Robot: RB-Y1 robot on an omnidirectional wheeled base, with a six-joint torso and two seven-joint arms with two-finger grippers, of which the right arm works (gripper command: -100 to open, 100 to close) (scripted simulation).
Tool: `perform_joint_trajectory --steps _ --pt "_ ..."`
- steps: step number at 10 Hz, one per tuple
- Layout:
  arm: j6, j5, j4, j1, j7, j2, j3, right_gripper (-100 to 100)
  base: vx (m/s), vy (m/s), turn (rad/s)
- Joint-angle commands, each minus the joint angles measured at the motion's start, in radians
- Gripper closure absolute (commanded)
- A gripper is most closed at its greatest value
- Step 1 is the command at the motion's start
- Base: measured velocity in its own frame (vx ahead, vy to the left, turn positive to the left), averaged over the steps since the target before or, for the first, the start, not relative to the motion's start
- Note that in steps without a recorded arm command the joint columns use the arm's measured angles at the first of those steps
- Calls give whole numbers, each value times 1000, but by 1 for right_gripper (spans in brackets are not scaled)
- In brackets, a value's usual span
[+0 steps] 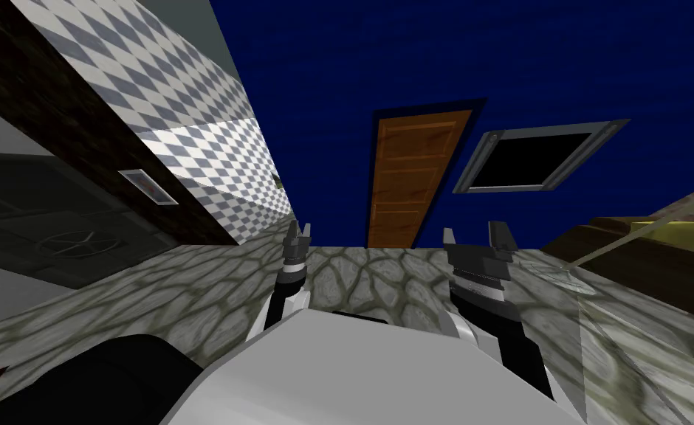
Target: Pull the door open
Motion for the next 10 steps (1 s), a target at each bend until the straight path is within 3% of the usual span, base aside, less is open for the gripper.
perform_joint_trajectory --steps 1,6,10 --pt "-18 -36 33 -3 -27 -19 12 -100 67 0 179" --pt "-73 -150 138 -14 -113 -71 49 -100 128 -28 153" --pt "-107 -221 202 -21 -165 -99 73 -100 86 -28 131"
